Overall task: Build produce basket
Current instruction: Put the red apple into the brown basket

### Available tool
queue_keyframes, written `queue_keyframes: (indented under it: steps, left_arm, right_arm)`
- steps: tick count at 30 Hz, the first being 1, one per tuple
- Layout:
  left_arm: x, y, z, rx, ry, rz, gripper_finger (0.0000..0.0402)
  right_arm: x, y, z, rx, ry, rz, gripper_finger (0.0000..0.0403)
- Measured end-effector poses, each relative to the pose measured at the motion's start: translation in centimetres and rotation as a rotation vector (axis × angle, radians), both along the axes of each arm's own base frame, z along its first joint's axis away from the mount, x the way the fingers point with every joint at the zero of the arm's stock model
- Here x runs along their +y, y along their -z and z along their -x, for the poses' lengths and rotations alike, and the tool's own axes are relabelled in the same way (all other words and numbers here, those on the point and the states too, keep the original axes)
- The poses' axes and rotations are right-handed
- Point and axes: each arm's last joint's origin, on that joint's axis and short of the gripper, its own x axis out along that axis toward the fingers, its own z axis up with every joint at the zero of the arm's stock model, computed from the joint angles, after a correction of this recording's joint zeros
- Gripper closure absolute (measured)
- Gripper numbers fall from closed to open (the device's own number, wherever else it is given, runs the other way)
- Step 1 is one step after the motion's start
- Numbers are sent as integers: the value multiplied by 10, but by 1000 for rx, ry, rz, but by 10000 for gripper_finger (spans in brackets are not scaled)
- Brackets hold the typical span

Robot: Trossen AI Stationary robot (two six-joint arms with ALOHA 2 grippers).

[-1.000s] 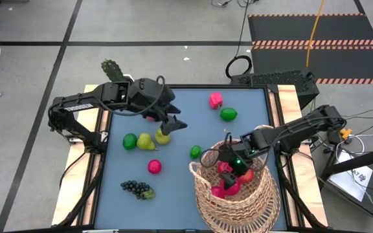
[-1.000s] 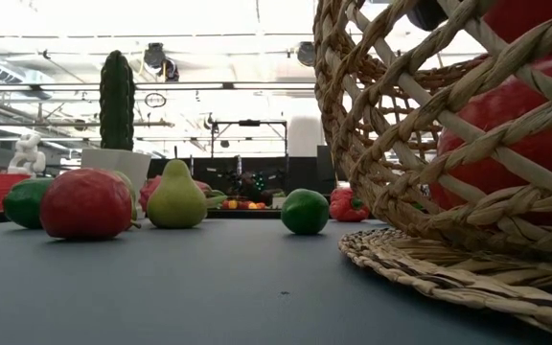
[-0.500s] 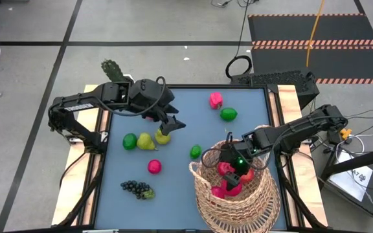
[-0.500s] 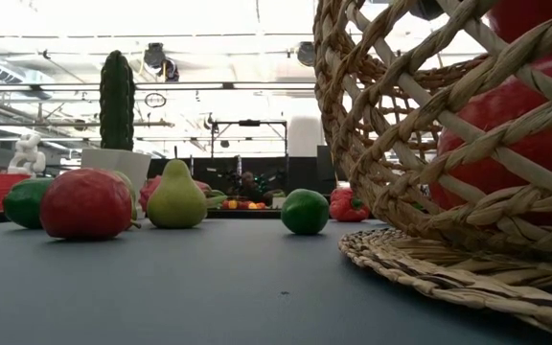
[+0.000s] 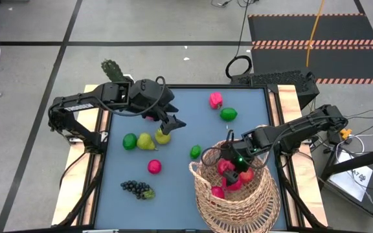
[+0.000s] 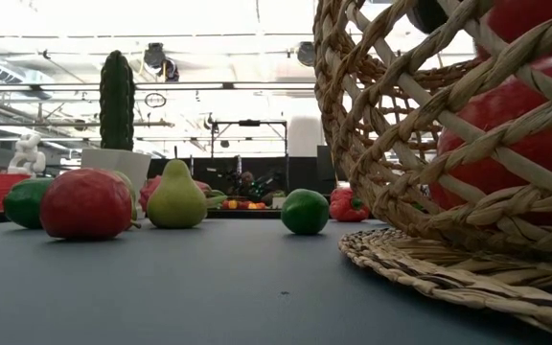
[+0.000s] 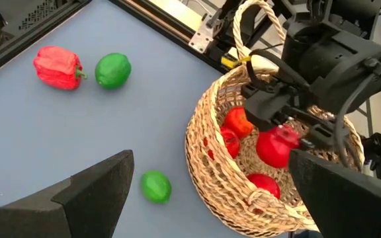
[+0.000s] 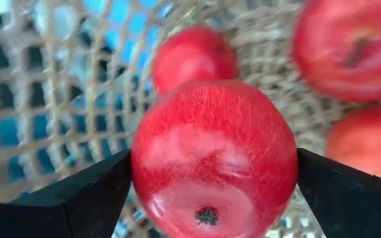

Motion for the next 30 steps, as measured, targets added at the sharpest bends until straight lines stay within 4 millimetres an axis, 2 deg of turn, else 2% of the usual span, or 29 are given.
queue_keyframes:
  steps: [9, 17, 23, 30]
  left_arm:
    - [0, 0, 0, 0, -12, -11, 2]
    - [1, 0, 0, 0, -21, -17, 2]
    - [1, 0, 0, 0, -18, -20, 2]
    - [1, 0, 0, 0, -18, -21, 3]
  right_arm:
    - [4, -4, -5, -63, -60, -90, 3]
    - [3, -5, -7, -115, -42, -22, 3]
    - [3, -4, -7, -83, -3, -35, 3]
    - [2, -1, -2, -58, -55, -3, 3]
